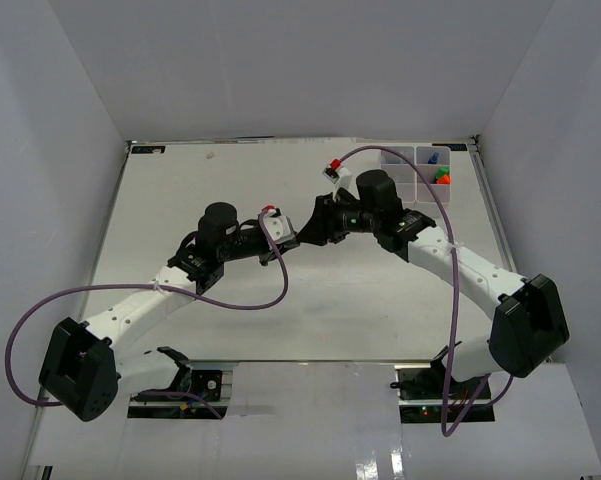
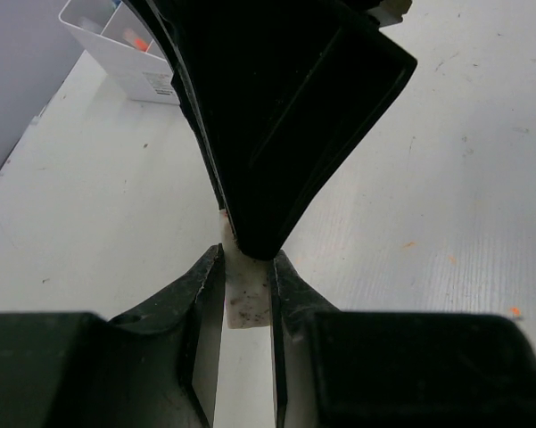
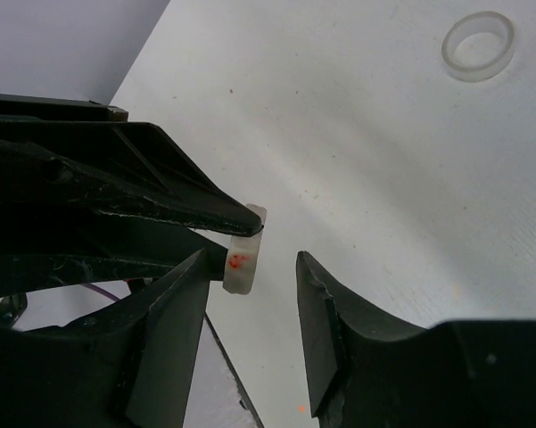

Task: Sort the stationery into containers
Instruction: Place the stationery in the storage box.

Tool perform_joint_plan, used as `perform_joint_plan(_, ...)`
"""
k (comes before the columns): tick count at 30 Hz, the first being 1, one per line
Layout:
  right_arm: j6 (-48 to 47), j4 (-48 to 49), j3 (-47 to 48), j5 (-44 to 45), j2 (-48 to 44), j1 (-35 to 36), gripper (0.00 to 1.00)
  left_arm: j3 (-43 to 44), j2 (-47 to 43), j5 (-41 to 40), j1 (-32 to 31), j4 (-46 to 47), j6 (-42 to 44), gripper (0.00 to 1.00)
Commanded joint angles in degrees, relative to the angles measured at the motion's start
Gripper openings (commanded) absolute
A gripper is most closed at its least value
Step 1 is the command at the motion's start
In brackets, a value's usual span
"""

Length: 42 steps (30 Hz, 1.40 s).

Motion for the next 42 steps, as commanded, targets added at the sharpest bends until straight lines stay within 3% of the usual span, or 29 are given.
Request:
perform_joint_plan(1,0.09,1.79,2.8,0.43,0.64,0.98,0.48,-0.48,-2.09,1.87,-0.28,2.15,0.01,0.02)
perform_joint_plan(3,-0.08,1.79,2.72,0.78,0.9,1.24,0.44,-0.39,-1.92,2.13,-0.28,2.15,-0.16,0.02)
perform_joint_plan(7,-0.78,1.26,2.45,3.07,0.29,1.24,0.21,-0.83,-1.83,1.43,-0.28,2.41,-0.42,0.1)
perform_joint_plan(10,-1.57,0.21,2.37,4.3,-0.24,1.24,0.08,-1.27,-1.92,0.37,-0.28,3.12,-0.86,0.24)
perform_joint_plan(16,-4.21,-2.51,0.61,9.39,-2.26,-0.51,0.08,-2.06,-1.3,-5.85,-0.28,4.61,-4.02,0.6)
perform_joint_plan(22,-7.54,-8.13,-1.59,18.61,-5.6,-12.17,0.08,-0.93,0.98,-20.41,-0.28,6.02,-12.98,0.94)
perform_joint_plan(26,-8.78,-11.13,-1.42,25.37,-6.66,-21.24,0.08,2.93,4.4,-29.57,0.25,1.47,-18.52,0.98)
perform_joint_plan(31,-9.84,-13.06,1.13,31.19,-4.29,-31.34,0.08,7.16,9.32,-33.02,3.5,-3.91,-24.5,0.98)
perform_joint_plan(36,-9.14,-12.8,5.35,33.48,0.89,-38.38,0.08,10.06,12.58,-35.91,7.71,-8.83,-29.69,0.98)
perform_joint_plan(42,-7.99,-12.45,12.37,34.01,9.68,-40.42,0.08,11.21,14.17,-35.05,10.97,-10.77,-32.33,0.98)
